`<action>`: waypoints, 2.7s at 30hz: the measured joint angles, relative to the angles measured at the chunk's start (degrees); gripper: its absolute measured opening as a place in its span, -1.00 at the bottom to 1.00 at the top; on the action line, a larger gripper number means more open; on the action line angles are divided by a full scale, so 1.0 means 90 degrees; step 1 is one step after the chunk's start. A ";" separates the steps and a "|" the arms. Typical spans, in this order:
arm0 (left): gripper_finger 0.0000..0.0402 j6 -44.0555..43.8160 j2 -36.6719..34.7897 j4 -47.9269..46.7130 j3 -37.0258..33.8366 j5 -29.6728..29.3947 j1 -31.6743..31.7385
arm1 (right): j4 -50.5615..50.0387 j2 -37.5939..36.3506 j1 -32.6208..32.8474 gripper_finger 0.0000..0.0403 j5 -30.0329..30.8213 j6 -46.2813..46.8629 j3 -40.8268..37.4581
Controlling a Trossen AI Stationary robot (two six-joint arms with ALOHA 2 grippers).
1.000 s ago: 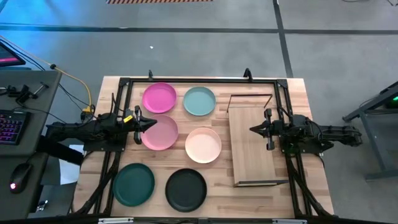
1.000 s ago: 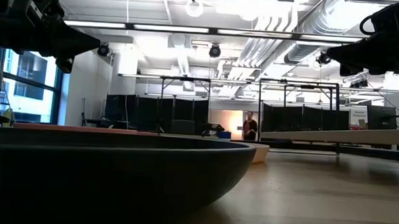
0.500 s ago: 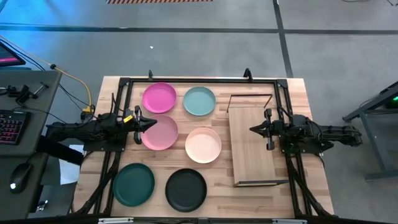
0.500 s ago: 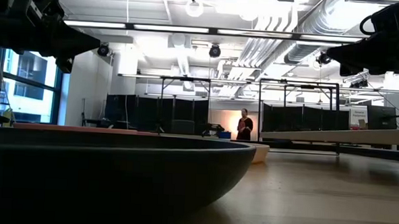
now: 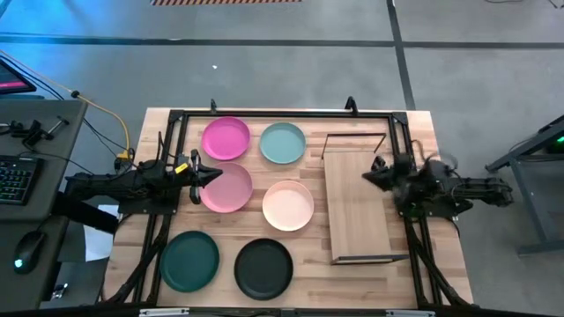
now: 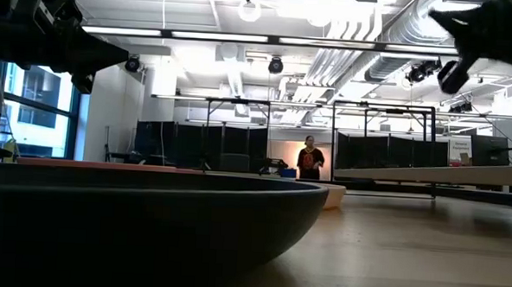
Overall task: Place and stack plates onto a shelf
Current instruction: Put the light orange plate on the shelf
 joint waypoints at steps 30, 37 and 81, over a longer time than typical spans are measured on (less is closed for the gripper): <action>-1.00 -0.0002 0.0002 0.0000 0.0000 0.0000 -0.0002 | -0.6236 0.9177 0.0073 -0.15 0.0439 0.1342 0.6506; -1.00 -0.0002 0.0002 0.0000 0.0000 -0.0001 -0.0001 | -0.6747 1.1053 0.0014 -0.10 -0.0139 0.0987 0.7779; -1.00 0.0000 0.0000 0.0000 0.0000 0.0000 -0.0002 | -0.7659 1.2165 -0.0494 -1.00 -0.0517 -0.1265 0.8896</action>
